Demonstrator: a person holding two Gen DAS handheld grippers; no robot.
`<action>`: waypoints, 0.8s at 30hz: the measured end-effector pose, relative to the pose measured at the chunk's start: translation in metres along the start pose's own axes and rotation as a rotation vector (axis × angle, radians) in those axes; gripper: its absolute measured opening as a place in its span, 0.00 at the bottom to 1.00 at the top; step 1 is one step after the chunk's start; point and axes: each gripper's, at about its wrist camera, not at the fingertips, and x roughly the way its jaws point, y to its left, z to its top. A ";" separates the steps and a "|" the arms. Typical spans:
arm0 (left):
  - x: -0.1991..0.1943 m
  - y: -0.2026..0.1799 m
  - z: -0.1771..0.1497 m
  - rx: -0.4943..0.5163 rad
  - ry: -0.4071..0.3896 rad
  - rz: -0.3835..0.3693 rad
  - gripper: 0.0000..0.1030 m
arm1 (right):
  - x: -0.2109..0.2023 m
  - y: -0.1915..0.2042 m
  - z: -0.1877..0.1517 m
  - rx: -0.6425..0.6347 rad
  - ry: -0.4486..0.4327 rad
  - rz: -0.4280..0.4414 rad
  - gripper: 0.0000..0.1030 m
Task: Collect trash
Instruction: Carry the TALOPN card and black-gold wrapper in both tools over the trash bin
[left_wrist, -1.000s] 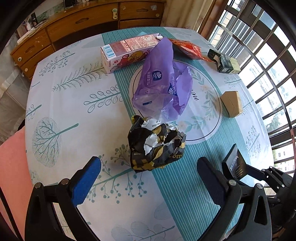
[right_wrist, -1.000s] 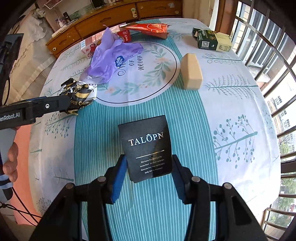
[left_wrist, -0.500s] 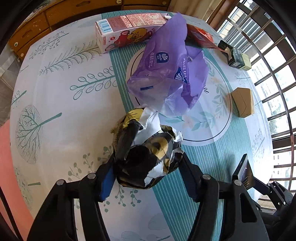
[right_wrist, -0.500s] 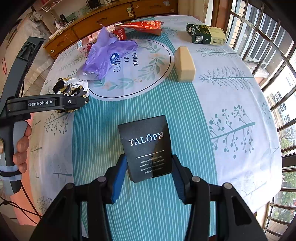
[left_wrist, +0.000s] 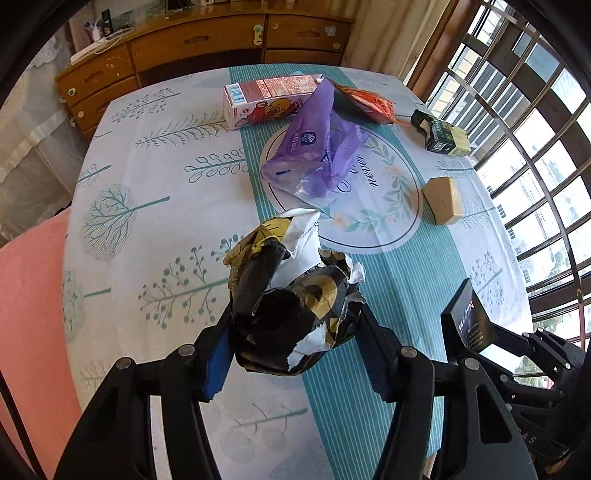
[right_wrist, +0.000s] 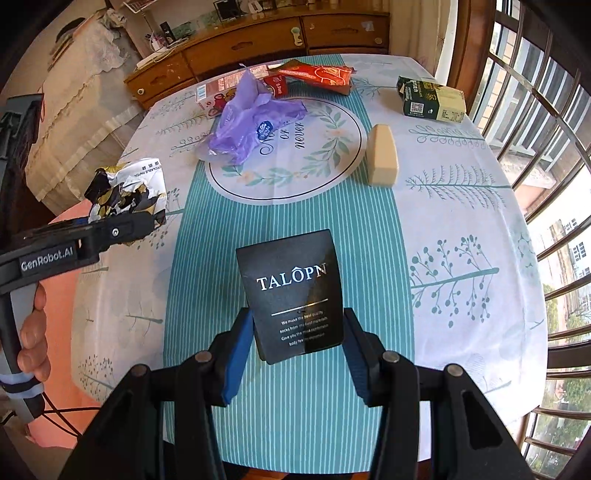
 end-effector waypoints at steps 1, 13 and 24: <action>-0.008 -0.005 -0.008 -0.004 -0.011 0.005 0.58 | -0.006 -0.001 -0.002 -0.014 -0.009 0.007 0.46; -0.091 -0.089 -0.133 -0.111 -0.190 0.150 0.58 | -0.070 -0.026 -0.057 -0.254 -0.065 0.121 0.46; -0.129 -0.153 -0.237 -0.144 -0.189 0.249 0.58 | -0.105 -0.050 -0.138 -0.346 -0.024 0.233 0.46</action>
